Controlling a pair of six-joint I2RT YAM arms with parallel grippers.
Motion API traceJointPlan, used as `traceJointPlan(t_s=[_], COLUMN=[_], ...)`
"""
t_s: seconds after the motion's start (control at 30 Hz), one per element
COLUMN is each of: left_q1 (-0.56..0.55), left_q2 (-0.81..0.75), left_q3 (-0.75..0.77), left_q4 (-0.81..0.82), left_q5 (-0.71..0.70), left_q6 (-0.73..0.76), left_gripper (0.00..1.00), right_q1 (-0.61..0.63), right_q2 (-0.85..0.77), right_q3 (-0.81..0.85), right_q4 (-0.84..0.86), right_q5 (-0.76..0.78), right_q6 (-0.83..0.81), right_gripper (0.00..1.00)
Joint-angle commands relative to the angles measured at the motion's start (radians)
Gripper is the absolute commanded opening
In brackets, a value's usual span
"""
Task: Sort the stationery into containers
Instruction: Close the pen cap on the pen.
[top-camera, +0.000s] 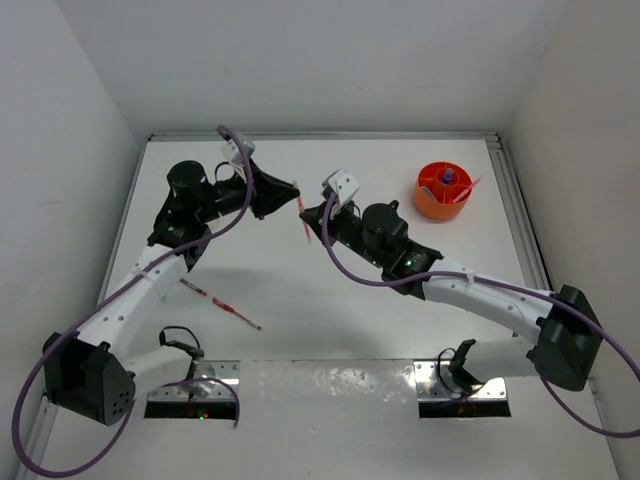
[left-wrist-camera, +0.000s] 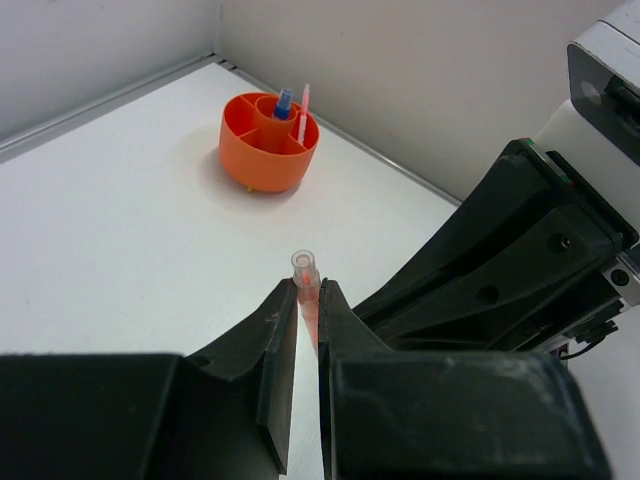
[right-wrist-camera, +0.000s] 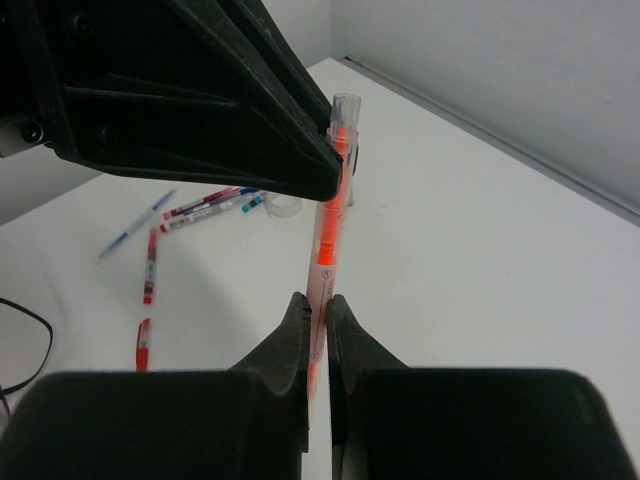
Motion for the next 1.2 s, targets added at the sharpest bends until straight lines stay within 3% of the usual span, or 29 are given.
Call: traceJointPlan(t_s=[0.0, 0.2, 0.53, 1.17], left_q1=[0.015, 0.014, -0.024, 0.015], left_q2=[0.023, 0.022, 0.002, -0.016], left_q3=[-0.004, -0.002, -0.042, 0.001], left_q4=[-0.109, -0.148, -0.348, -0.314], left_q5=[-0.002, -0.008, -0.095, -0.009], left_q6=[0.056, 0.083, 0.372, 0.303], left_gripper=[0.0, 0.0, 0.0, 0.0], right_q1=[0.002, -0.001, -0.005, 0.001], right_q2=[-0.023, -0.009, 0.017, 0.039], right_q3=[0.046, 0.049, 0.065, 0.049], right_q4=[0.22, 0.21, 0.296, 0.226], right_q5=[-0.038, -0.035, 0.019, -0.036], right_q6=[0.021, 0.03, 0.064, 0.053], right_gripper=[0.0, 0.0, 0.0, 0.0])
